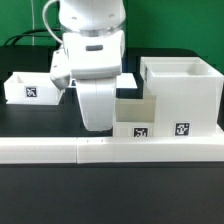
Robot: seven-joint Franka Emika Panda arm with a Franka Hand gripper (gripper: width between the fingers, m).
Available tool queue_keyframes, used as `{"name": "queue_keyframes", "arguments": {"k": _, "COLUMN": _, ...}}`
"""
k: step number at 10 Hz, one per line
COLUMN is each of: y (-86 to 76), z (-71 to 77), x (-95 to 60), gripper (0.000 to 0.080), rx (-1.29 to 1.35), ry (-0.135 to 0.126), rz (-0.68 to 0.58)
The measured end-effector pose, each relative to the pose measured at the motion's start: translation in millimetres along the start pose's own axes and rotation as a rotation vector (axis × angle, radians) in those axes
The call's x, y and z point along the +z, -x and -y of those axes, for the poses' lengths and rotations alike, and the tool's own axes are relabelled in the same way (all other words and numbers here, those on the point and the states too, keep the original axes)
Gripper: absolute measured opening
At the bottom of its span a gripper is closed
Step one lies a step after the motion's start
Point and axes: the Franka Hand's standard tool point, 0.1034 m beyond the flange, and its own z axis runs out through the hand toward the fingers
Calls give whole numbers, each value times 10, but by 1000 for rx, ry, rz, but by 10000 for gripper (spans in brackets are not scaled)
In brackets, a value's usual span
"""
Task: Assemble drawer
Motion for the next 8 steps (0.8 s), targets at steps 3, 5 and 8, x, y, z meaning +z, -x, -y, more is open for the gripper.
{"name": "queue_keyframes", "arguments": {"k": 3, "y": -145, "z": -41, "x": 10, "gripper": 649, "rx": 22, "ry": -16, "rz": -10}}
{"name": "queue_keyframes", "arguments": {"k": 5, "y": -209, "z": -25, "x": 55, "gripper": 649, "rx": 71, "ry": -25, "rz": 19}}
{"name": "queue_keyframes", "arguments": {"k": 8, "y": -209, "z": -22, "x": 23, "gripper": 649, "rx": 105, "ry": -42, "rz": 72}}
